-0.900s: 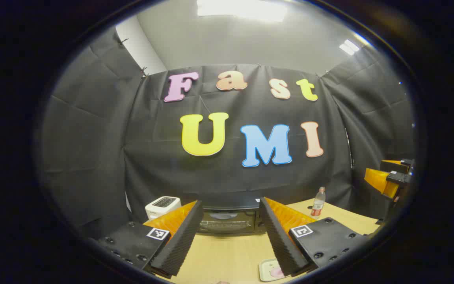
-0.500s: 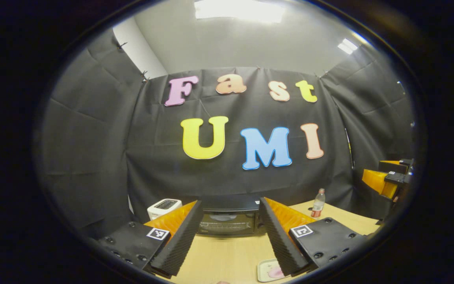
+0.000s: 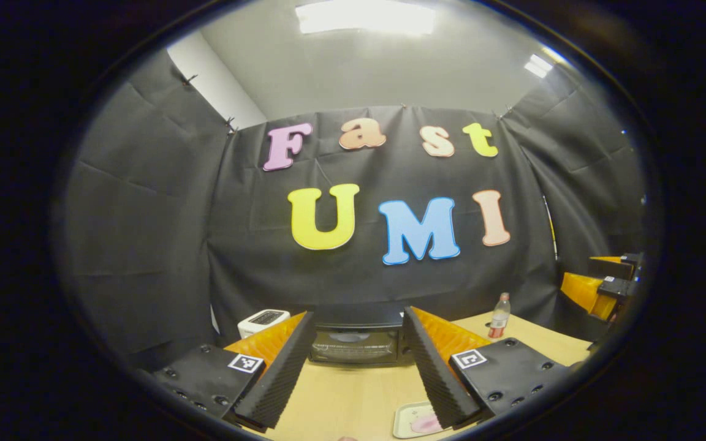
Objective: Open the electric oven with the left hand, put the food in, and close the electric oven.
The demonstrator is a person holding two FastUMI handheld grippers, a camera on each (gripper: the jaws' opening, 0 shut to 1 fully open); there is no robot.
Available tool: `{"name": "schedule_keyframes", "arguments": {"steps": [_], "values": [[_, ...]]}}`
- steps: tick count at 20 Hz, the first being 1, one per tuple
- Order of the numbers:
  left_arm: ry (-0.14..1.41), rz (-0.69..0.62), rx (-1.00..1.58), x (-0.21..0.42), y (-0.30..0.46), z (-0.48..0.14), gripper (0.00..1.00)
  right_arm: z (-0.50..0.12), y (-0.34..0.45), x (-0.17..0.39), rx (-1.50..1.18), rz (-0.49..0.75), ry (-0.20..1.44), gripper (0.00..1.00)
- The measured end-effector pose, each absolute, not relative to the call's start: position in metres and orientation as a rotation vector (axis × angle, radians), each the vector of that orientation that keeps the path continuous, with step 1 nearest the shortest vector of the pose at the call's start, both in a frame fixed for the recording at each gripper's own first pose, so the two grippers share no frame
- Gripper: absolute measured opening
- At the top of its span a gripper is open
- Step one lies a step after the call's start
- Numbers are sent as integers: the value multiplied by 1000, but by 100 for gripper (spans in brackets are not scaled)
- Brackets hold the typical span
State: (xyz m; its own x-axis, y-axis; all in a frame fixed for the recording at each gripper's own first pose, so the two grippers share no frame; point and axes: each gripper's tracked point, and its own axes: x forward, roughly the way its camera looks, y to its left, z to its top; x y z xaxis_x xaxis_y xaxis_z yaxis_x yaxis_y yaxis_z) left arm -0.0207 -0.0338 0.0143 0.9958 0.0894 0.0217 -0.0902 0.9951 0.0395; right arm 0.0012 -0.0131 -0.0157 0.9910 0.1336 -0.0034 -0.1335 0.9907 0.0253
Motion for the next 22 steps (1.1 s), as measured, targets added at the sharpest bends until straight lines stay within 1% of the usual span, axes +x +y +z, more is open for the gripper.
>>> {"name": "schedule_keyframes", "arguments": {"steps": [4,7,10,18,19,21,22], "values": [[-20,106,52,0,-25,15,100,-27,-13,2,35,168,24,98],[-24,106,45,29,-16,13,100,-27,-15,8,13,165,15,98],[-23,97,42,66,-6,5,100,-33,-12,20,14,142,35,98],[32,0,10,167,7,-37,100,-37,2,49,-1,40,50,98],[41,-11,7,178,9,-45,96,-37,3,52,-1,25,52,98],[61,-32,2,198,10,-59,96,-40,5,58,-8,-5,58,98],[73,-41,0,207,11,-66,91,-43,6,62,-13,-20,67,98]]}}
